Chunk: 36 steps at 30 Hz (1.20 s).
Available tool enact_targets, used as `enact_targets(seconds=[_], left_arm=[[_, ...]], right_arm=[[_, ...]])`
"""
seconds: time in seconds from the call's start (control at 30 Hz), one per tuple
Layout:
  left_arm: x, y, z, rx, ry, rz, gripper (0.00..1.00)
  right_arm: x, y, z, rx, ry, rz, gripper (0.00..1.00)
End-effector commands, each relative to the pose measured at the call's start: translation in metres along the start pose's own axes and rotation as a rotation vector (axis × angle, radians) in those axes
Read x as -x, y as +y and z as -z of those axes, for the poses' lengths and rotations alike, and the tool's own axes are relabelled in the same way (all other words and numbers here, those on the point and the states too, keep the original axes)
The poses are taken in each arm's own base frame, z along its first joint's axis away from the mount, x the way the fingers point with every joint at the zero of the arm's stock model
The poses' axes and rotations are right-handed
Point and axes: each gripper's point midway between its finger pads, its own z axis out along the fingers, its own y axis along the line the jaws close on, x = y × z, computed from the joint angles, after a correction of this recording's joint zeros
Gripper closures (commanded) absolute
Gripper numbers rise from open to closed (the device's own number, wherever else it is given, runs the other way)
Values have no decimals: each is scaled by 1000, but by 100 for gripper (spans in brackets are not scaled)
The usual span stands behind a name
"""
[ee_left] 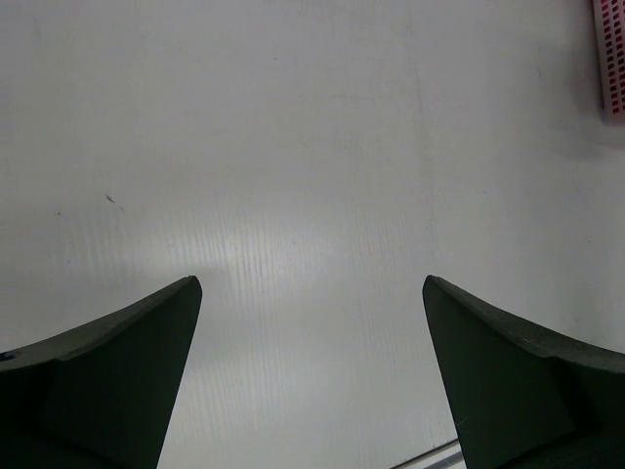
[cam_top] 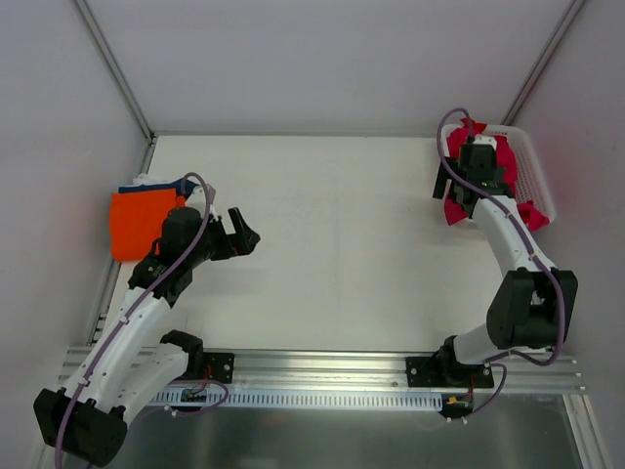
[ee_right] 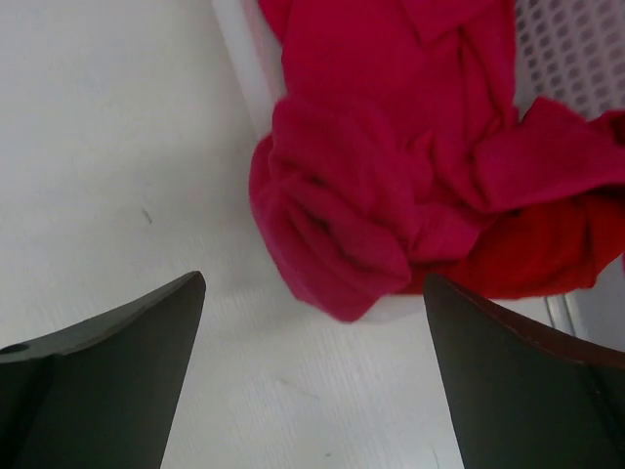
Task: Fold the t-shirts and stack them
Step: Grab crumpled tshirt from bin with the right arm
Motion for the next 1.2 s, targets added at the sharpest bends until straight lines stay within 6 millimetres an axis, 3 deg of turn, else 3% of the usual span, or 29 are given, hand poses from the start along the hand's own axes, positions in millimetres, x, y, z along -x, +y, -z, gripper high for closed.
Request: enact_targets(seconds=[0.0, 0.13, 0.23, 0.37, 0.57, 0.67, 0.73, 0.8, 0.83, 0.97, 1.07, 1.1, 1.17], left_arm=[[3, 4, 1, 8, -47, -25, 1], [0, 3, -5, 5, -23, -24, 1], [-7, 5, -12, 12, 10, -13, 1], [-10, 6, -17, 7, 24, -13, 1], [-6, 5, -13, -2, 0, -29, 1], [-6, 7, -13, 10, -6, -31, 1], [-6, 7, -13, 10, -4, -31, 1], [-9, 8, -15, 11, 7, -27, 1], [-10, 8, -17, 11, 12, -27, 1], [-13, 8, -20, 8, 29, -22, 1], [-14, 6, -22, -3, 33, -18, 1], [-14, 5, -22, -7, 33, -16, 1], [-14, 4, -24, -14, 30, -11, 1]], right_arm=[[59, -17, 2, -115, -126, 5, 1], [75, -17, -6, -127, -130, 28, 1], [66, -19, -19, -153, -76, 48, 2], [45, -19, -38, -158, -5, 47, 16], [23, -11, -58, -131, 67, 40, 26], [21, -11, -59, -134, 74, 42, 44], [22, -13, -58, -144, 69, 44, 74], [25, -16, -54, -154, 63, 45, 97], [27, -16, -52, -152, 61, 44, 99], [41, -11, -31, -99, 12, 25, 100], [65, -3, 2, -41, -67, 27, 100], [80, -2, 22, -6, -115, 18, 99], [95, 20, 48, 140, -160, 10, 99]])
